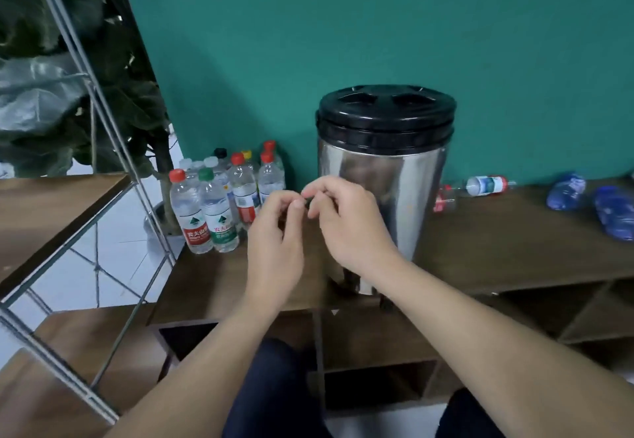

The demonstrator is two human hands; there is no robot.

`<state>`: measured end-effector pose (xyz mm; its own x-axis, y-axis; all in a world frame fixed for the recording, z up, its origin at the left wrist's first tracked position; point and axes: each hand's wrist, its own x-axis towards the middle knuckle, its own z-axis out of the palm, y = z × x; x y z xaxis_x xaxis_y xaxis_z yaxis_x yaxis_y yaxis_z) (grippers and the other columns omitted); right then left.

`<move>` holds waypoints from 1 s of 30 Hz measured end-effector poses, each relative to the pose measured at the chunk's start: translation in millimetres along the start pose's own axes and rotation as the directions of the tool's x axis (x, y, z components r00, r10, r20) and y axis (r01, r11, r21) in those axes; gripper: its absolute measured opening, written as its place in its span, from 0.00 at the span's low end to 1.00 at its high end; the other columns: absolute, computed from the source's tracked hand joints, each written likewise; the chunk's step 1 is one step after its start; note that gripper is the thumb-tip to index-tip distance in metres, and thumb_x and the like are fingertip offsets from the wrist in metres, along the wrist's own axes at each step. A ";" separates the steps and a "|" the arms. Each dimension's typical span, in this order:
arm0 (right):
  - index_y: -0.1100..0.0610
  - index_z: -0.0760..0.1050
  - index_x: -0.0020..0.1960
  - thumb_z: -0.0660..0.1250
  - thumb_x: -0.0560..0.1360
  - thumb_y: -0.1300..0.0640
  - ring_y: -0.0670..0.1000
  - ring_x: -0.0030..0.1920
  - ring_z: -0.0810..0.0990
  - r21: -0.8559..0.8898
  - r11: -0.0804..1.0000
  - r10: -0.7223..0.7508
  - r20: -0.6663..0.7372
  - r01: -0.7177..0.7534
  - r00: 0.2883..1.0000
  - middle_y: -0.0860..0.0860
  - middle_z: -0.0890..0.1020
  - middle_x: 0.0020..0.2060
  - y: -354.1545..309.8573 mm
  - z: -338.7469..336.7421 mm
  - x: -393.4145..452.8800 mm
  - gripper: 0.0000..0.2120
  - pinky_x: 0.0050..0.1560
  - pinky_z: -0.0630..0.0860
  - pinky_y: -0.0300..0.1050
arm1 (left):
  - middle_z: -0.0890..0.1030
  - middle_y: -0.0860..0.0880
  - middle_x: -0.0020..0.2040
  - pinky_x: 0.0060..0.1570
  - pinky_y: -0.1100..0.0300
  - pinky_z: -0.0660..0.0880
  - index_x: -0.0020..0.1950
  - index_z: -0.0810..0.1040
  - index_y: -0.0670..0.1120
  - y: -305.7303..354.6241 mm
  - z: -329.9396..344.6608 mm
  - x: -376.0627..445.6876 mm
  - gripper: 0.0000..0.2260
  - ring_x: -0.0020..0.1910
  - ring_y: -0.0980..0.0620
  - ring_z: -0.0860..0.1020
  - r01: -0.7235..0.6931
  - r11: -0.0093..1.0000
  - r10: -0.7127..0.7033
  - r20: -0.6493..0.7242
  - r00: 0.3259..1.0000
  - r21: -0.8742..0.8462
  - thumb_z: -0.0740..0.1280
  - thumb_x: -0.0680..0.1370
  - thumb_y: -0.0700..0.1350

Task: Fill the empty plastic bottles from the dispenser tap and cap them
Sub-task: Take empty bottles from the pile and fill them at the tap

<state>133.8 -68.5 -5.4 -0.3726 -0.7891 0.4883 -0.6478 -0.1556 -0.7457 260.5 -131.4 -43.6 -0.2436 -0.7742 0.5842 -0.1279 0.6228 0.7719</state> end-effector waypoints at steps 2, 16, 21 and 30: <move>0.47 0.83 0.57 0.61 0.88 0.60 0.42 0.50 0.83 -0.009 1.000 0.003 -0.049 -0.004 0.999 0.43 0.85 0.44 6.1 -51.6 -21.5 0.14 0.49 0.79 0.37 | 0.84 0.54 0.48 0.50 0.55 0.78 0.54 0.82 0.51 32.9 31.5 -6.5 0.09 0.51 0.50 0.83 -0.046 0.997 0.049 0.051 0.997 -0.055 0.65 0.90 0.43; 0.50 0.84 0.59 0.72 0.85 0.57 0.40 0.50 0.83 -0.126 0.945 0.248 -0.321 -0.301 0.914 0.41 0.85 0.48 195.6 -252.5 -79.3 0.05 0.53 0.79 0.35 | 0.83 0.59 0.62 0.64 0.62 0.80 0.71 0.79 0.54 84.3 302.3 -40.0 0.14 0.59 0.63 0.81 0.077 0.997 -0.077 0.422 0.903 0.017 0.70 0.87 0.55; 0.49 0.80 0.69 0.73 0.85 0.55 0.41 0.59 0.82 -0.131 0.896 0.386 -0.243 -0.424 0.890 0.41 0.84 0.58 270.2 -253.8 -58.7 0.14 0.65 0.81 0.41 | 0.78 0.52 0.76 0.69 0.57 0.74 0.83 0.69 0.52 30.6 367.4 -4.4 0.28 0.74 0.50 0.78 0.062 0.966 -0.155 0.370 0.916 0.250 0.71 0.86 0.58; 0.46 0.67 0.83 0.71 0.86 0.51 0.47 0.80 0.71 0.076 0.857 0.514 -0.087 -0.509 0.853 0.44 0.73 0.79 346.4 -219.2 19.5 0.28 0.80 0.71 0.51 | 0.66 0.42 0.87 0.87 0.36 0.52 0.86 0.64 0.45 -48.6 429.8 57.7 0.35 0.89 0.39 0.57 0.172 0.787 -0.320 0.154 0.935 0.592 0.61 0.87 0.67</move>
<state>-243.5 -7.5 -154.9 -0.7089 -0.7015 0.0726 -0.3155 0.2234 -0.9223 -160.6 -157.6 -155.2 -0.3347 -0.9057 0.2603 -0.7120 0.4240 0.5598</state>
